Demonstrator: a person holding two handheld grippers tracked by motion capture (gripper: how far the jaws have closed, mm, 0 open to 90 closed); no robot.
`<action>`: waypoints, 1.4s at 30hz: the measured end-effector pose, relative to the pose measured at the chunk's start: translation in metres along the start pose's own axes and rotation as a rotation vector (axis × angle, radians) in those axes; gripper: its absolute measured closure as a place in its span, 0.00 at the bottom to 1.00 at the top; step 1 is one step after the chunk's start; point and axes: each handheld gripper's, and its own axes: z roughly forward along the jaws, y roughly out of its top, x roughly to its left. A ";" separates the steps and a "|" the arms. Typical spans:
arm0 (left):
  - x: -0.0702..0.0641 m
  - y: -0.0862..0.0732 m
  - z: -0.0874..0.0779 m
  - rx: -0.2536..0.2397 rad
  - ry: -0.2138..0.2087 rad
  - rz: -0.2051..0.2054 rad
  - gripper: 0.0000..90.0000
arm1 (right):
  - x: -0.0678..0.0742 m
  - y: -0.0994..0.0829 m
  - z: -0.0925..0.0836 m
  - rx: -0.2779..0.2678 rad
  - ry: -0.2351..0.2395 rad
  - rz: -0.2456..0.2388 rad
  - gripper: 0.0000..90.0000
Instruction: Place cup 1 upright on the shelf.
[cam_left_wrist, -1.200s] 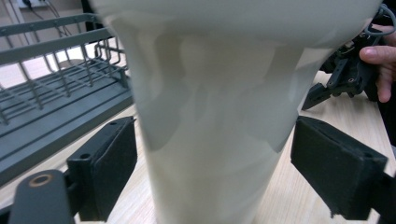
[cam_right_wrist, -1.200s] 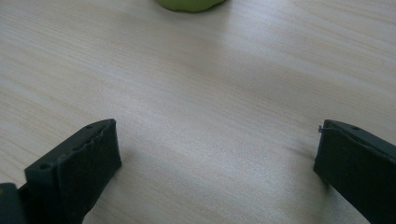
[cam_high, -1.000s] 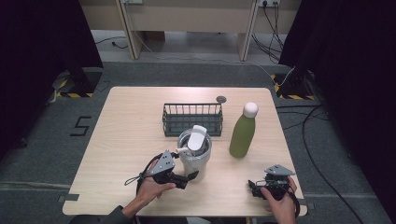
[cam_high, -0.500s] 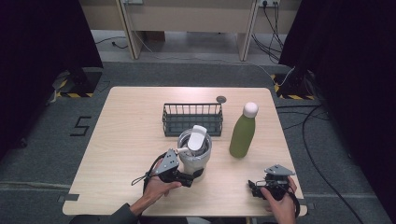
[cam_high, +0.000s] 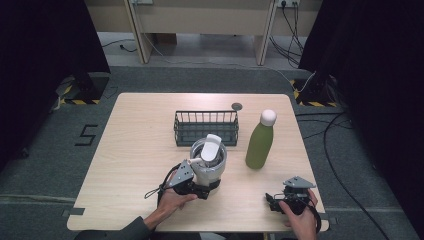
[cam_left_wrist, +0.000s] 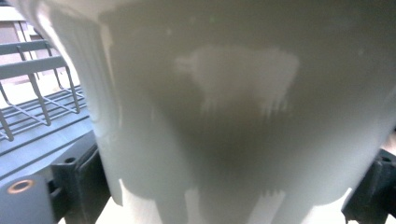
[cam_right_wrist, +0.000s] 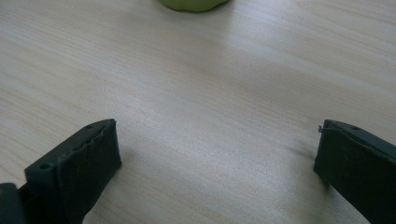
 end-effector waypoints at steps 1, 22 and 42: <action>0.000 0.000 0.000 -0.002 0.001 -0.001 0.10 | 0.000 0.000 0.000 0.000 0.000 0.000 0.00; 0.000 -0.003 0.003 -0.032 -0.006 -0.007 0.11 | 0.000 0.000 0.000 -0.002 0.008 -0.015 0.00; 0.005 0.002 0.000 -0.001 -0.048 0.003 0.11 | 0.000 0.000 0.000 -0.001 0.011 -0.018 0.01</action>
